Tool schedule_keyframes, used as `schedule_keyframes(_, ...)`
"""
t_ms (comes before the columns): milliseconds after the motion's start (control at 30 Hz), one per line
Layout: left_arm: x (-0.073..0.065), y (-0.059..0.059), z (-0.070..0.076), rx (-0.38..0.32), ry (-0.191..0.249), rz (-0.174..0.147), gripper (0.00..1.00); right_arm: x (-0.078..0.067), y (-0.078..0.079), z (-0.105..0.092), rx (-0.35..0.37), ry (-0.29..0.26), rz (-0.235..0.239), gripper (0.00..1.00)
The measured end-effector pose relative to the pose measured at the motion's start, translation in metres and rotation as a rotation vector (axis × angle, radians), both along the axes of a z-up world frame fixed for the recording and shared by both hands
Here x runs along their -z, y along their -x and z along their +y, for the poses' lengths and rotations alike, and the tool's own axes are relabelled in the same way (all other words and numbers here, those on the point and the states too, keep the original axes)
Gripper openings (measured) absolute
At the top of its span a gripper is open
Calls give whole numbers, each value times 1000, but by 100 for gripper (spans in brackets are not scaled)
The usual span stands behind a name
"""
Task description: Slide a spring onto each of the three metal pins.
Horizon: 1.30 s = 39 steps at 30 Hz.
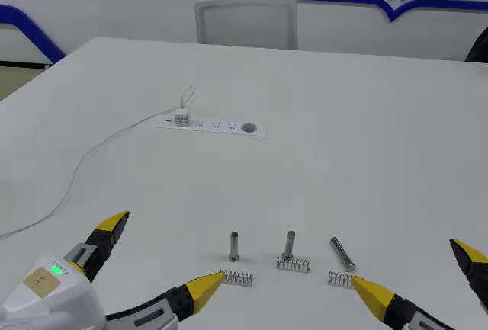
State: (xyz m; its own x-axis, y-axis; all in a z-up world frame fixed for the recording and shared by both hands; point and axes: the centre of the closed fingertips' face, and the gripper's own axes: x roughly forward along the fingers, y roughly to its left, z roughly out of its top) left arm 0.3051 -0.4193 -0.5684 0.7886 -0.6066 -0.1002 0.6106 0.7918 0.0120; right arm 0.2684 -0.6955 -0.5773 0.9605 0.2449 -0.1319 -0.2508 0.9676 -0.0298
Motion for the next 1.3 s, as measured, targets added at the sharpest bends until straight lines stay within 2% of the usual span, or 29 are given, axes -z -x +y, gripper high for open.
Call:
schedule_keyframes(400, 2, 1, -1, 3, -21, 1, 97, 2, 0, 0, -2, 6, 5, 94)
schedule_keyframes(1300, 6, -1, 1, -2, -33, 10, 96, 8, 0, 3, -15, 24, 32, 92)
